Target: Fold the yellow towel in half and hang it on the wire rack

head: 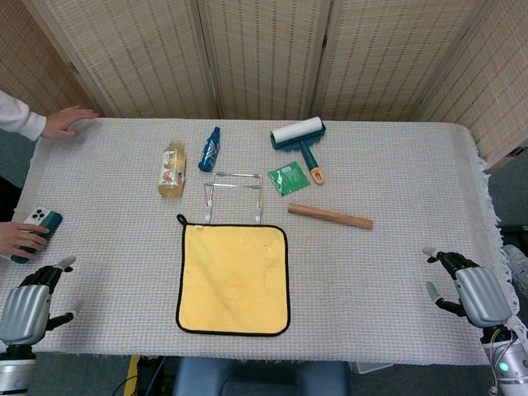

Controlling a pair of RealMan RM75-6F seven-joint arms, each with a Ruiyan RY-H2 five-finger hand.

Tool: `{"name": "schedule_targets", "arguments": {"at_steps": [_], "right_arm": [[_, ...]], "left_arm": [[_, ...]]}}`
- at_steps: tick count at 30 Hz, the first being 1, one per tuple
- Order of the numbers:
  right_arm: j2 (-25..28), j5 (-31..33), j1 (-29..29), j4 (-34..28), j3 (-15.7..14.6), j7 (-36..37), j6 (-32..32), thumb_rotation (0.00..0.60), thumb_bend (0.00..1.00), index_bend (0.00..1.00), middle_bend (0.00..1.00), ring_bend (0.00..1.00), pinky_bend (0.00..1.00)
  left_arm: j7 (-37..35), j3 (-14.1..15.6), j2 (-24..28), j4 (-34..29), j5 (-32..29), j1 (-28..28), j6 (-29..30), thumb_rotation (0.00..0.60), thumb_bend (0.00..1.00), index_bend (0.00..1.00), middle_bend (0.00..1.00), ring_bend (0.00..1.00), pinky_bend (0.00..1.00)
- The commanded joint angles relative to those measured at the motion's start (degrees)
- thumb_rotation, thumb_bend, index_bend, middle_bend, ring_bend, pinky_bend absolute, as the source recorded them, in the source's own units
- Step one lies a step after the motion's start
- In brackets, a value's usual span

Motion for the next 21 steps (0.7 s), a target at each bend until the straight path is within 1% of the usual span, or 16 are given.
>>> {"name": "schedule_targets", "arguments": {"at_steps": [1, 9, 11, 15, 18, 21], "right_arm": [[-0.2, 0.2, 0.1, 0.1, 0.1, 0.1, -0.2, 0.6, 0.42, 0.22, 0.36, 0.32, 0.43], [0.2, 0.1, 0.4, -0.2, 0.4, -0.6, 0.1, 0.6, 0.42, 0.22, 0.36, 0.32, 0.43], [0.3, 0.0, 0.4, -0.5, 0.6, -0.9, 0.3, 0.6, 0.42, 0.22, 0.36, 0.32, 0.43], [0.6, 0.0, 0.6, -1.1, 0.6, -1.5, 0.1, 0.6, 0.42, 0.22, 0.36, 0.32, 0.43], [0.8, -0.1, 0.9, -1.6, 0.5, -1.8, -0.2, 0.6, 0.42, 0.22, 0.36, 0.32, 0.43], [1.0, -0.5, 1.1, -2.0, 0.4, -2.1, -0.5, 0.6, 0.42, 0.22, 0.36, 0.32, 0.43]], "left_arm": [[0.0, 0.0, -0.1, 0.0, 0.0, 0.0, -0.1, 0.6, 0.28, 0.22, 0.35, 0.28, 0.37], [-0.6, 0.6, 0.2, 1.2, 1.7, -0.7, -0.9, 0.6, 0.28, 0.23, 0.35, 0.28, 0.38], [-1.4, 1.0, 0.3, 2.1, 2.9, -1.2, -1.3, 0.6, 0.28, 0.26, 0.35, 0.29, 0.42], [-3.5, 1.6, 0.2, 4.6, 6.3, -2.3, -1.3, 0.6, 0.28, 0.29, 0.35, 0.32, 0.46], [-5.8, 2.6, -0.1, 7.3, 10.3, -3.6, -1.3, 0.6, 0.28, 0.32, 0.42, 0.4, 0.5], [-7.7, 3.8, -0.3, 9.6, 14.1, -5.4, -2.2, 0.6, 0.28, 0.36, 0.53, 0.49, 0.58]]}}
